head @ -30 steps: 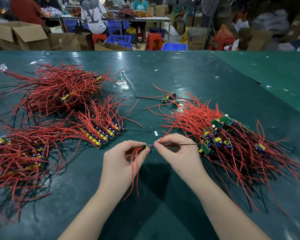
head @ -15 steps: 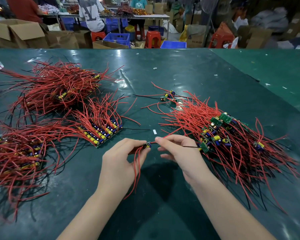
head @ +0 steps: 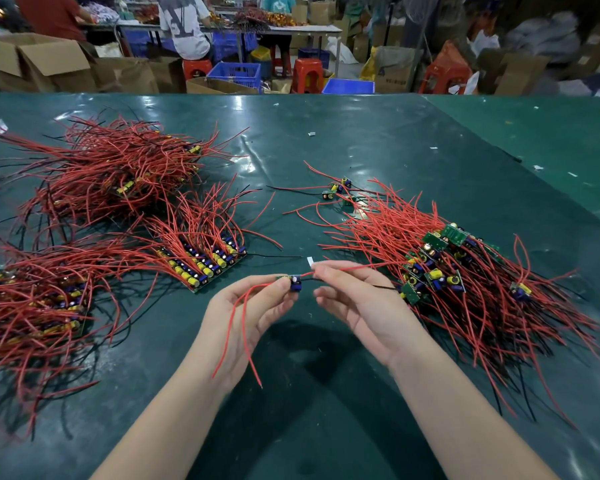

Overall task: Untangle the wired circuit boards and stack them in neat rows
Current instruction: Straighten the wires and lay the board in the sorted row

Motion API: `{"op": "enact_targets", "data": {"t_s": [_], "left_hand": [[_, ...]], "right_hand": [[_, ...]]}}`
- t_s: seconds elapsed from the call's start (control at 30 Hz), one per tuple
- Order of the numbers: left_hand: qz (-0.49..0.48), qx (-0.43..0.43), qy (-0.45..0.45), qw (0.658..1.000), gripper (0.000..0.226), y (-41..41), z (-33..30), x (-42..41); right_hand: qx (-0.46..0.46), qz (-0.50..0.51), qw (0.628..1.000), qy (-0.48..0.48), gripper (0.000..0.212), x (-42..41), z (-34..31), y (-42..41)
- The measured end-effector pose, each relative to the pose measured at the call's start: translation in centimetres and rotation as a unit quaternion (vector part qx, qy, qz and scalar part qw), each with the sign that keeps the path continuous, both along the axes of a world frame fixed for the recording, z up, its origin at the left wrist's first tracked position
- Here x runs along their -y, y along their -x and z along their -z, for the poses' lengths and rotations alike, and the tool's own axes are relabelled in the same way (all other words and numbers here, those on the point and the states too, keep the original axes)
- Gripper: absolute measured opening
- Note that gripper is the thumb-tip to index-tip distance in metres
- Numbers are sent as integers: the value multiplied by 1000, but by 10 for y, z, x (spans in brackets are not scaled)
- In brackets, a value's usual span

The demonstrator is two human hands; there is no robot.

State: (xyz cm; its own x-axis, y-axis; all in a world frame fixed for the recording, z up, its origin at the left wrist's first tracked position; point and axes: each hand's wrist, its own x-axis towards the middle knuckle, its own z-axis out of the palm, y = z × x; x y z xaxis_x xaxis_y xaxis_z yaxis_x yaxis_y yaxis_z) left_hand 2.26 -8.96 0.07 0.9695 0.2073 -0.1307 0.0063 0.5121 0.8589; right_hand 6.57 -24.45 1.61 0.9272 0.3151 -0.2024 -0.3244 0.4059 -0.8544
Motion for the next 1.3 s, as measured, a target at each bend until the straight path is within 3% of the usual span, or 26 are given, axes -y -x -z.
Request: {"op": "enact_targets", "data": {"t_s": [0.13, 0.33, 0.57, 0.7, 0.9, 1.1, 1.3], "left_hand": [[-12, -6, 8, 1000, 12, 0, -2, -2], [-5, 3, 13, 1000, 11, 2, -4, -4], [-11, 27, -62, 998, 18, 4, -4, 0], [2, 28, -54, 998, 17, 4, -4, 2], [22, 16, -20, 999, 19, 2, -7, 1], [-15, 12, -9, 1000, 9, 0, -8, -4], [-2, 0, -1, 1000, 14, 1, -10, 1]], "right_hand": [[101, -27, 993, 47, 8, 6, -4, -1], [178, -44, 972, 146, 14, 11, -6, -1], [62, -92, 989, 98, 12, 10, -11, 1], [7, -125, 989, 79, 7, 11, -14, 1], [-10, -163, 985, 55, 12, 13, -15, 1], [-5, -91, 994, 60, 12, 13, -11, -4], [-42, -103, 994, -14, 14, 14, -13, -3]]}}
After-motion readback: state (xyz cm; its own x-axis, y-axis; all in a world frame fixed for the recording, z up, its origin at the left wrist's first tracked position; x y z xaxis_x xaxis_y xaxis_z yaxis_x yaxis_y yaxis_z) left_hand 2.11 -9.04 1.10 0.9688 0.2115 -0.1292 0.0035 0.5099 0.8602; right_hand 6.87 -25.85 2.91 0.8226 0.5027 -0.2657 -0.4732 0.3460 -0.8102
